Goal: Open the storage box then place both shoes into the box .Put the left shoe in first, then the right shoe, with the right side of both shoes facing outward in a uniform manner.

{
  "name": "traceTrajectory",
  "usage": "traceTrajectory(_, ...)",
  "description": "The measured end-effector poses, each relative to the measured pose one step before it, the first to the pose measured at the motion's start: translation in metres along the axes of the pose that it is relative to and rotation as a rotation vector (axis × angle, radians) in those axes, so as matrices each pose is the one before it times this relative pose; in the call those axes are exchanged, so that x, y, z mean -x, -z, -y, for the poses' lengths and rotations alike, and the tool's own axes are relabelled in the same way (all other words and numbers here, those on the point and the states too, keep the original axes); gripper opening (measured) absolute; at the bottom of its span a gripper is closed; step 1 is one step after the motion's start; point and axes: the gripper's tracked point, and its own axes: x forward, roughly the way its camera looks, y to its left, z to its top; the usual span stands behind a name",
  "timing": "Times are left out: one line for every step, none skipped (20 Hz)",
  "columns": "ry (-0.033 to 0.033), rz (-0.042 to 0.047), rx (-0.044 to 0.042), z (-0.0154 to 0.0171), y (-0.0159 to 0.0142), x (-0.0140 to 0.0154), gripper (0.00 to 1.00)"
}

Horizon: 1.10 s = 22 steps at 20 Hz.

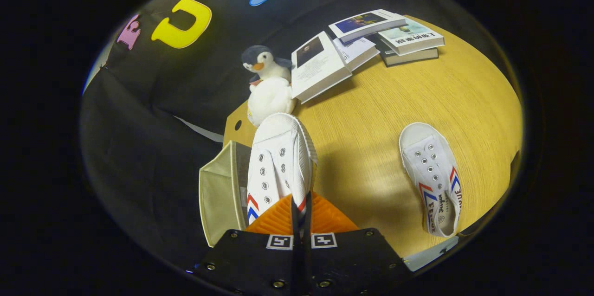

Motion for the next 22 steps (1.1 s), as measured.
traceTrajectory(-0.00457, 0.00718, 0.00743, -0.00813, -0.00290, 0.00314, 0.00)
traceTrajectory(-0.00641, 0.00766, 0.01083, -0.00921, -0.00290, 0.00254, 0.00)
traceTrajectory(-0.00591, 0.00460, 0.00605, -0.00839, -0.00089, 0.00180, 0.00)
traceTrajectory(-0.00963, 0.00632, 0.00563, -0.01070, -0.00196, 0.00106, 0.00)
traceTrajectory(-0.00920, 0.00331, 0.00293, -0.00927, 0.00007, 0.00001, 0.00)
traceTrajectory(-0.00831, -0.00169, 0.00246, -0.00907, 0.00052, -0.00124, 0.00)
traceTrajectory(-0.00603, -0.00039, 0.00293, -0.00872, 0.00098, -0.00184, 0.00)
traceTrajectory(-0.00314, -0.00458, 0.01079, -0.00810, 0.00285, -0.00362, 0.00)
traceTrajectory(0.00079, -0.00429, 0.01046, -0.00714, 0.00328, -0.00399, 0.00)
traceTrajectory(0.00050, -0.00655, 0.01317, -0.00798, 0.00349, -0.00469, 0.00)
traceTrajectory(0.00011, -0.00459, 0.01140, -0.00717, 0.00285, -0.00565, 0.00)
traceTrajectory(-0.00111, -0.00616, 0.00956, -0.00781, 0.00449, -0.00618, 0.00)
traceTrajectory(-0.00258, -0.00517, 0.00811, -0.00803, 0.00341, -0.00598, 0.00)
traceTrajectory(-0.00296, -0.00593, 0.00657, -0.00780, 0.00368, -0.00615, 0.00)
traceTrajectory(-0.00313, -0.00740, 0.00815, -0.00715, 0.00369, -0.00643, 0.00)
traceTrajectory(-0.00166, -0.00678, 0.00899, -0.00711, 0.00339, -0.00693, 0.00)
traceTrajectory(-0.00097, -0.00829, 0.01056, -0.00620, 0.00390, -0.00634, 0.00)
traceTrajectory(0.00105, -0.00728, 0.00940, -0.00581, 0.00343, -0.00668, 0.00)
traceTrajectory(0.00261, -0.00667, 0.00802, -0.00514, 0.00400, -0.00688, 0.00)
traceTrajectory(0.00295, -0.00631, 0.00691, -0.00460, 0.00318, -0.00672, 0.00)
traceTrajectory(0.00249, -0.00731, 0.00727, -0.00376, 0.00378, -0.00652, 0.00)
traceTrajectory(0.00288, -0.00844, 0.00712, -0.00372, 0.00399, -0.00680, 0.00)
